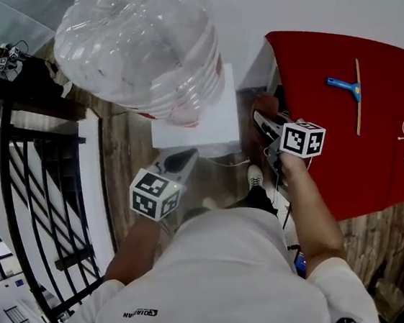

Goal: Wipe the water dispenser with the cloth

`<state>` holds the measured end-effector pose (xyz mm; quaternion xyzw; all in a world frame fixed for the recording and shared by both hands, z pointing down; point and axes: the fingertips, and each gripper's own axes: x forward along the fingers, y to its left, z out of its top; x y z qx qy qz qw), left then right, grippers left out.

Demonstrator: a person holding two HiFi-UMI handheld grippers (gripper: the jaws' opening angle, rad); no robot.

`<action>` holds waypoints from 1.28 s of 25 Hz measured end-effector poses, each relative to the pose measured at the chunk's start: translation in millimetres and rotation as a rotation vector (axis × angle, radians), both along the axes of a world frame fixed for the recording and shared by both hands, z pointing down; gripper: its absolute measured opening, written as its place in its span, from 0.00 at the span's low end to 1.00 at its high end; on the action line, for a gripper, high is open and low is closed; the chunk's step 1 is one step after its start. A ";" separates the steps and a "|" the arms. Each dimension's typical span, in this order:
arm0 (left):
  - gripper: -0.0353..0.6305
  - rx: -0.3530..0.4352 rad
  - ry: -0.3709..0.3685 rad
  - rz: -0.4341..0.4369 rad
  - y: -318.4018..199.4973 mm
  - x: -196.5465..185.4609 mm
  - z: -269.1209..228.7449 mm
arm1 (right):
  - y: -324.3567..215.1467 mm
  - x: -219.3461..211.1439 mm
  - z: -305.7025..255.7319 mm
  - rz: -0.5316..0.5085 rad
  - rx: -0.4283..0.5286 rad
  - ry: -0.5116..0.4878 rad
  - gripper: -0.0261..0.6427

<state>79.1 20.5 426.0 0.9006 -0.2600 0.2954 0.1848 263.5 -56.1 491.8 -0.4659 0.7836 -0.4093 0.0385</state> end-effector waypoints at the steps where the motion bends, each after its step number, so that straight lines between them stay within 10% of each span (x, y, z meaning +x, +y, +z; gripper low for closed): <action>1: 0.04 -0.005 -0.017 -0.007 -5.3 3.7 2.0 | -11.3 0.7 9.3 -0.012 -0.018 -0.016 0.12; 12: 0.04 -0.071 -0.154 -0.007 -6.2 62.7 41.1 | -99.0 -15.1 55.3 -0.133 -0.070 -0.154 0.12; 32: 0.04 -0.164 -0.162 0.001 -18.8 98.4 69.6 | -151.9 8.5 220.6 -0.110 -0.206 -0.017 0.12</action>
